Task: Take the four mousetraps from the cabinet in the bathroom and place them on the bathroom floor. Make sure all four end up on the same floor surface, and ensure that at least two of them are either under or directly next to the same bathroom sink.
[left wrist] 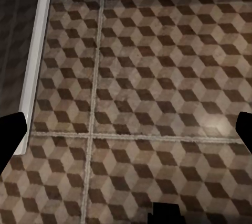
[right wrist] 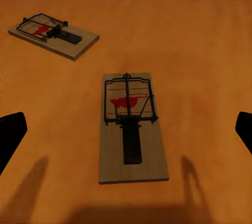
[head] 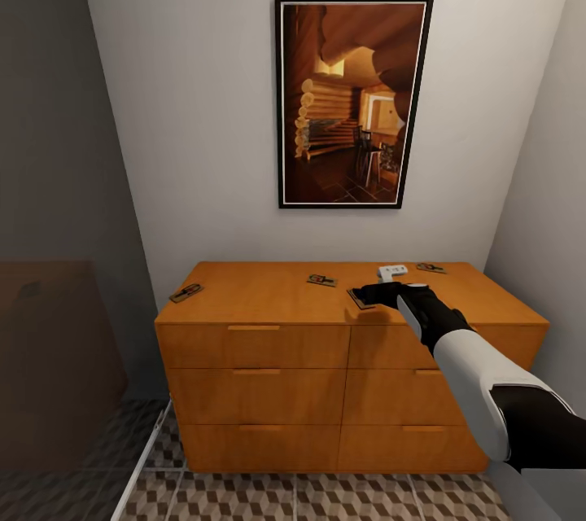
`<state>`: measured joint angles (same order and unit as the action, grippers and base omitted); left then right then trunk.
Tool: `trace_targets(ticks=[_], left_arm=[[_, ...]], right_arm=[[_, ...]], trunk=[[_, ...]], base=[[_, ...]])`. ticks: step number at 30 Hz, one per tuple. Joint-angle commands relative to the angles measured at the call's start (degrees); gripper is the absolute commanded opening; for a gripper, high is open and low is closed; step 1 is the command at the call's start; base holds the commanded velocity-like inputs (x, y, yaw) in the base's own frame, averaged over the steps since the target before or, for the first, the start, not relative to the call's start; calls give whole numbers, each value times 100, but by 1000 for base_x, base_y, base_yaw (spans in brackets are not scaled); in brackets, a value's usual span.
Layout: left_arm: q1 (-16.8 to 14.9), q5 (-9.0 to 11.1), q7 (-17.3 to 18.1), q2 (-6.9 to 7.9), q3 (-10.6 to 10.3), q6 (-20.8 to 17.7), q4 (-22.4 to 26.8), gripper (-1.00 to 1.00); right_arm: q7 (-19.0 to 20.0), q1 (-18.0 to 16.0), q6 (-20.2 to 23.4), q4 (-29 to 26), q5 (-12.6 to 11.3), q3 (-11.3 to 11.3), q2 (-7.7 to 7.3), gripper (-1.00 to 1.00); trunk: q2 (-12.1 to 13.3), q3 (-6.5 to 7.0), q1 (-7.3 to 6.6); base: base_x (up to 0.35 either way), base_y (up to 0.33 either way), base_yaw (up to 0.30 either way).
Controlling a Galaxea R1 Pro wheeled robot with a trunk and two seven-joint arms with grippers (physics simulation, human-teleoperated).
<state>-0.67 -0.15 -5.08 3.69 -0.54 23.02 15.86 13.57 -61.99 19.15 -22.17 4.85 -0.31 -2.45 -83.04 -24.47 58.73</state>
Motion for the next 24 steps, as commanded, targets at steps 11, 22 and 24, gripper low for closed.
trace_targets(ticks=[11,22,24], left_arm=[[-3,-2,-20,0,-7,18,-4,100],[-3,-2,-20,0,-7,18,-4,100],[-3,-2,-20,0,-7,18,-4,100]], right_arm=[[32,-4,2,79,34,-4,-1,100],[32,-4,-202,132,42,-4,-1,100],[32,-2,-206,133,42,-4,-1,100]], trunk=[[-3,-7,0],[-3,-7,0],[-3,-7,0]], base=[[0,0,0],[0,0,0],[0,0,0]])
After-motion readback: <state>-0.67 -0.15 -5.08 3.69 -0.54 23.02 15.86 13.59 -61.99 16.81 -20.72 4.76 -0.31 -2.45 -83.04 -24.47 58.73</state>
